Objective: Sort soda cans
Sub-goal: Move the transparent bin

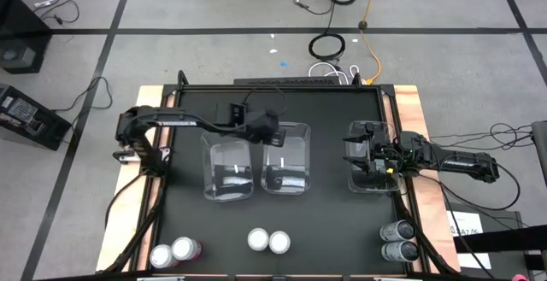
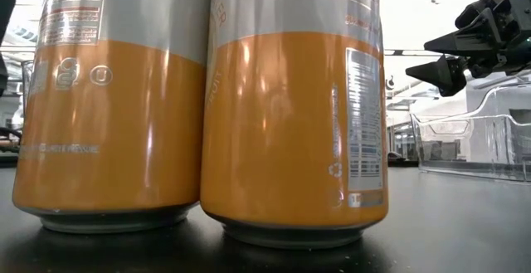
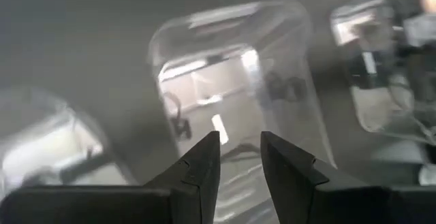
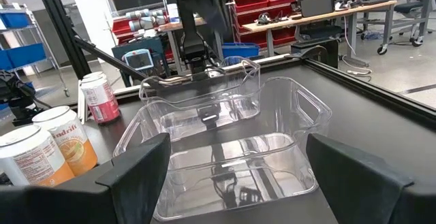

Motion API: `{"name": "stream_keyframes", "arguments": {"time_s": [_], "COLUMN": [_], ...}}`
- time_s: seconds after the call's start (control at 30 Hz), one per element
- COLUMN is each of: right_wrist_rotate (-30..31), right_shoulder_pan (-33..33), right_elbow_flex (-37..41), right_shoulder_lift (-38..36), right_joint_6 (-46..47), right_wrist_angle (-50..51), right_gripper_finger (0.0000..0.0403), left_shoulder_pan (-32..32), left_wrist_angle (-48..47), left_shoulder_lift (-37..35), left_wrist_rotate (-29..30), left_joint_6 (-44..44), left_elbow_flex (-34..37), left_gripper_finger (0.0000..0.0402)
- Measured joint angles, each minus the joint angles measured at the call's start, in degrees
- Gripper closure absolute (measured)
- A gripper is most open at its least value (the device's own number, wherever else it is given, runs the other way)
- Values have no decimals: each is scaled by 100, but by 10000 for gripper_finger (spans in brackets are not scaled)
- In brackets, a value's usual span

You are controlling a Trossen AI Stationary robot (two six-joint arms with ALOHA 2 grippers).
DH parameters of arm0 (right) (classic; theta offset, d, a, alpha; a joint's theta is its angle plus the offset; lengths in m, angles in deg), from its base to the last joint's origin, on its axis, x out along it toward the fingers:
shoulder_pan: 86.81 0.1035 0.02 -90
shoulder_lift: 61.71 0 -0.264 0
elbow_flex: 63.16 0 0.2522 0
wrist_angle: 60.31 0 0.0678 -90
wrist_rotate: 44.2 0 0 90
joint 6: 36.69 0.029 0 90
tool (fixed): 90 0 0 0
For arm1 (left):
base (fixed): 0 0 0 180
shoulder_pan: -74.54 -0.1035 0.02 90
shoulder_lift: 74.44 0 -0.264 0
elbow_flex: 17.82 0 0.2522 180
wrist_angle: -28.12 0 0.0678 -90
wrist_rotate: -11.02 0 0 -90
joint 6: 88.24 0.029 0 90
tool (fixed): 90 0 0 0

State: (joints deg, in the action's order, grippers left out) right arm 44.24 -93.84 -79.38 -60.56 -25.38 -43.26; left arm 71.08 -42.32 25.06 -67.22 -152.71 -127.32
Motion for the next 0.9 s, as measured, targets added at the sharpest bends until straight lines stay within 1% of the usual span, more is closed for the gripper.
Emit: {"name": "stream_keyframes", "arguments": {"time_s": [0.13,0.37,0.47,0.57,0.67,0.8,0.9], "right_wrist_rotate": [0,2,2,2,2,0,0], "right_shoulder_pan": [0,-2,-2,-1,-2,0,-1], "right_elbow_flex": [0,0,0,0,-1,0,0], "right_shoulder_lift": [0,0,0,0,0,0,0], "right_joint_6": [-2,0,-2,-2,0,0,-1], "right_wrist_angle": [0,0,0,0,-4,-147,-280], "right_gripper_finger": [67,67,67,67,67,67,67], "left_shoulder_pan": [22,160,248,293,316,321,317], "left_wrist_angle": [112,34,-72,-474,-1186,-2218,-2545], "left_shoulder_lift": [-185,-440,-617,-828,-998,-1048,-1039], "left_wrist_rotate": [-63,-120,-268,-260,-255,-251,-244], "left_joint_6": [784,1405,1829,2436,2913,3077,3051], "left_elbow_flex": [0,2,2,2,2,6,7], "left_gripper_finger": [285,285,285,285,285,285,285]}}
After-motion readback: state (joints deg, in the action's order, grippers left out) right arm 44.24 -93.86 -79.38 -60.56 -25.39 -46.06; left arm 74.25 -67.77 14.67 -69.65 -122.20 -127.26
